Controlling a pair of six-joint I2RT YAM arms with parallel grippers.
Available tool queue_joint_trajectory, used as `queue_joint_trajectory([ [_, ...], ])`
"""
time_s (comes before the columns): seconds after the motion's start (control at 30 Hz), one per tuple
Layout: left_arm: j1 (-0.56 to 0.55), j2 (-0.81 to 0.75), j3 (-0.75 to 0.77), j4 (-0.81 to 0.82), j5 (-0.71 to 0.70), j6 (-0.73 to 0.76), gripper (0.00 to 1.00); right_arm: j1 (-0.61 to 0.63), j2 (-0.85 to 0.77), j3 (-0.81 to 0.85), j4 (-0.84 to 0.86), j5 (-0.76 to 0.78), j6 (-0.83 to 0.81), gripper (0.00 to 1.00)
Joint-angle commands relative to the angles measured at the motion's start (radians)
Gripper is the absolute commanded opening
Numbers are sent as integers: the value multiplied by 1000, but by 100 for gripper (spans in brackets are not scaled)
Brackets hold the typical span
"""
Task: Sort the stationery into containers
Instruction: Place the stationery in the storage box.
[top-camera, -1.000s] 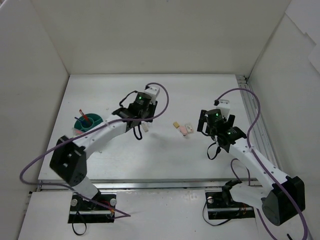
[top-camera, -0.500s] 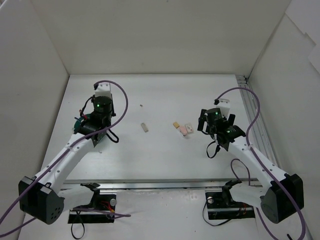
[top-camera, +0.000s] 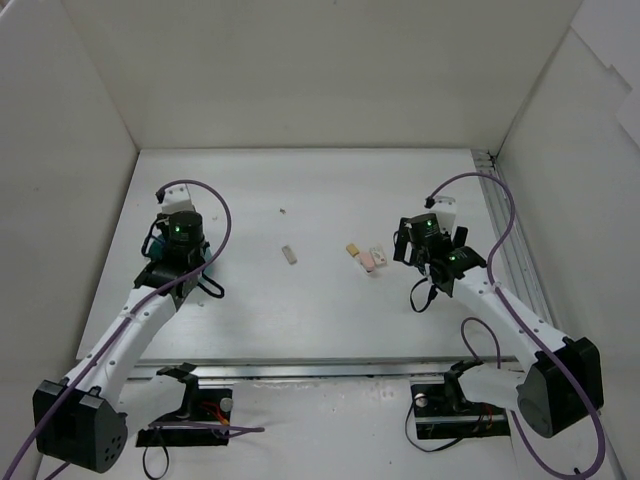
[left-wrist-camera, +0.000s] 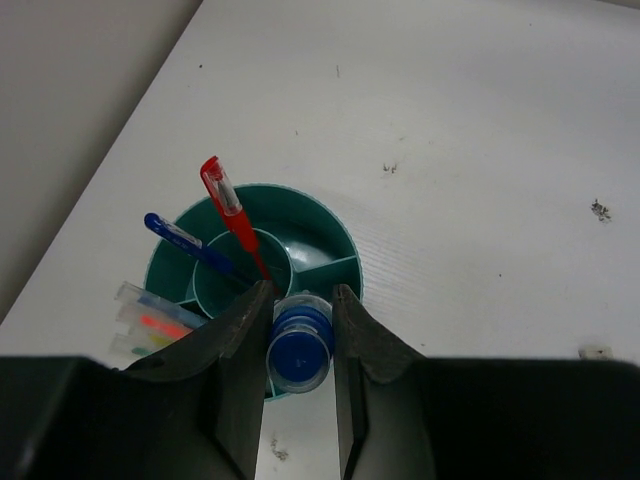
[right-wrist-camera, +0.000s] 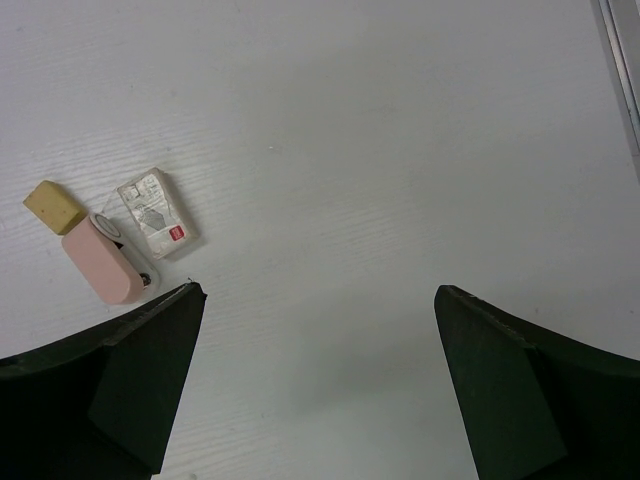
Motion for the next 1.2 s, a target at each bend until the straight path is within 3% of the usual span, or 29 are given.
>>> queue_joint_trajectory([
  [0.0, 8, 14, -11, 52, 13, -38, 0, -6, 12, 46, 24, 21, -8, 98],
  [0.43, 49, 55, -52, 46, 48, -109, 0, -8, 32, 52, 29, -17, -26, 98],
  [0.47, 49, 66, -49, 32, 55, -119, 3, -8, 32, 54, 33, -29, -34, 98],
  [0.5, 49, 72, -37, 10, 65, -129, 16, -9, 36, 57, 43, -42, -41, 98],
  [0.57, 49, 74, -29, -5, 81, -139, 21, -8, 38, 55, 62, -95, -73, 98],
  [0.6, 49, 69, -25, -5, 100, -139, 31, -3, 41, 51, 82, -112, -92, 98],
  [0.67, 49, 53, -21, -13, 113, -139, 41, -2, 47, 51, 101, -172, -113, 98],
  [0.7, 49, 45, -17, -16, 119, -141, 55, 8, 56, 52, 113, -186, -135, 98],
  [0.77, 49, 19, -12, -27, 128, -136, 60, 32, 72, 60, 122, -201, -155, 98],
  [0.97, 40, -6, 60, -100, 242, -127, 88, 86, 148, 104, 121, -186, -166, 98],
  [1.0, 16, 0, 78, -100, 277, -129, 99, 86, 156, 110, 121, -177, -146, 98],
  [1.17, -73, 115, 147, -114, 344, -127, 100, 86, 161, 127, 136, -177, -120, 98],
])
